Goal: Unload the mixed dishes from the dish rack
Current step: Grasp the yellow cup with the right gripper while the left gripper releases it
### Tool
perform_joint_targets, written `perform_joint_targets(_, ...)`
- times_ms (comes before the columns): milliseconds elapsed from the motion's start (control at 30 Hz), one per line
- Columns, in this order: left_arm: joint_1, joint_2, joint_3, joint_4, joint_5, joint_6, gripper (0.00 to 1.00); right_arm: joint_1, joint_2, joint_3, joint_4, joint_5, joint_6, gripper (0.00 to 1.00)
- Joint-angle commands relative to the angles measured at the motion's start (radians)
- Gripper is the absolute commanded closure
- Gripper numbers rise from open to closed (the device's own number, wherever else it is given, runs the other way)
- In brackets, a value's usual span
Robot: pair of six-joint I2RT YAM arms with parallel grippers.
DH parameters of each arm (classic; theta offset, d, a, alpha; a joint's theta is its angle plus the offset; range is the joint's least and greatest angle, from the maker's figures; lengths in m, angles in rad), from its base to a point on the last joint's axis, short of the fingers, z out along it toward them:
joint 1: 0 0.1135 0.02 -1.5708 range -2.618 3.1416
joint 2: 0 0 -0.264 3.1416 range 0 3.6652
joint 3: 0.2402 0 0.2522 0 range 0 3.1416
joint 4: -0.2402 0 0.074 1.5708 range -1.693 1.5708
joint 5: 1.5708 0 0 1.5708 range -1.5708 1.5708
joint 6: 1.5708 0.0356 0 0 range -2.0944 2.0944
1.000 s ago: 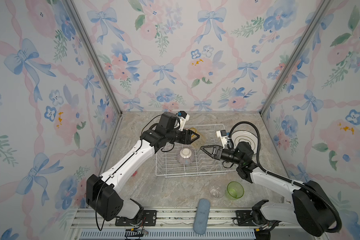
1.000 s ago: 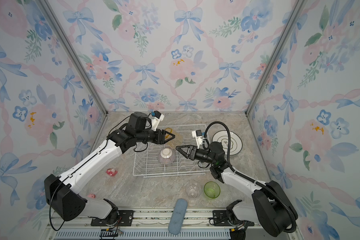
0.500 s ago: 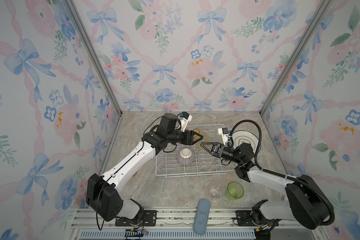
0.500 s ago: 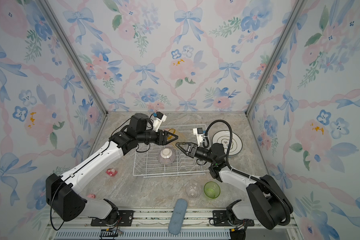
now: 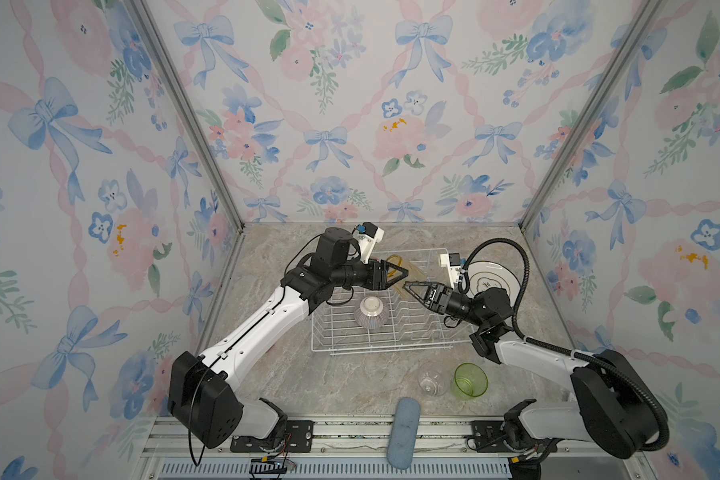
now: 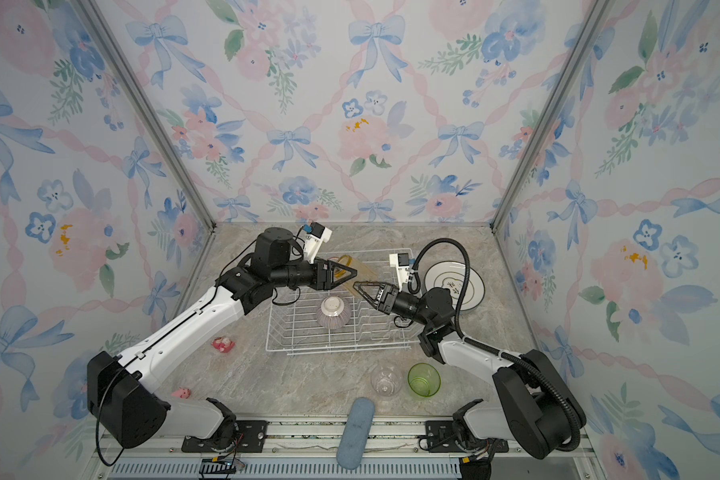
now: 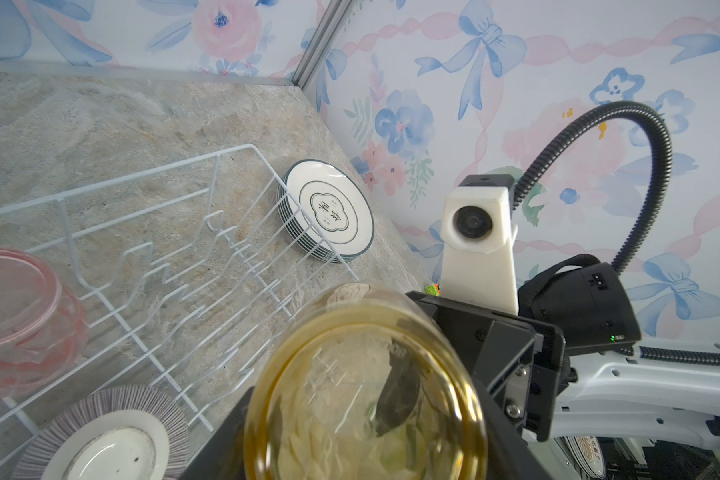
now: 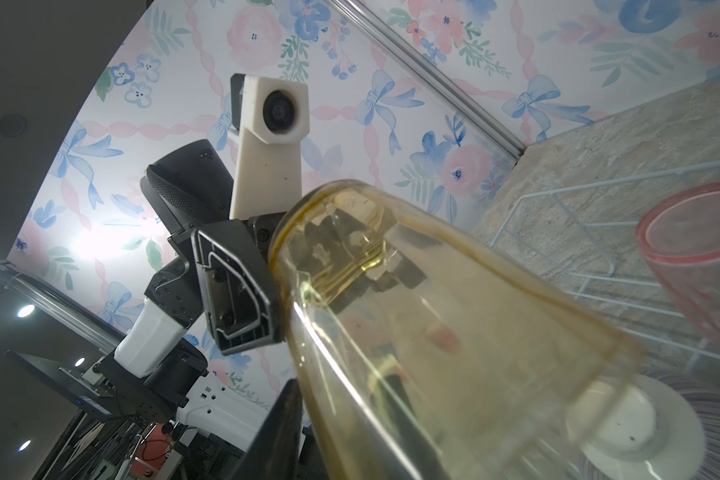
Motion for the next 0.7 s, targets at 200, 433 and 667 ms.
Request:
perform_joint_targets(200,-0.009,-0.029,-0.022,0.026,0.030,-0.006,0.44,-0.018,-0.024,0.028,0.097,0.016,0.013,0.81)
perform_joint_targets(433,-0.010,-0.018,-0.023,0.028,0.034,-0.008,0.45,-0.020,-0.028,0.040,0.082,0.021,0.006,0.89)
perform_joint_targets(667,-0.018,-0.018,-0.023,0.027,0.040,-0.008,0.42,-0.021,-0.076,0.060,-0.027,0.036,-0.057,0.94)
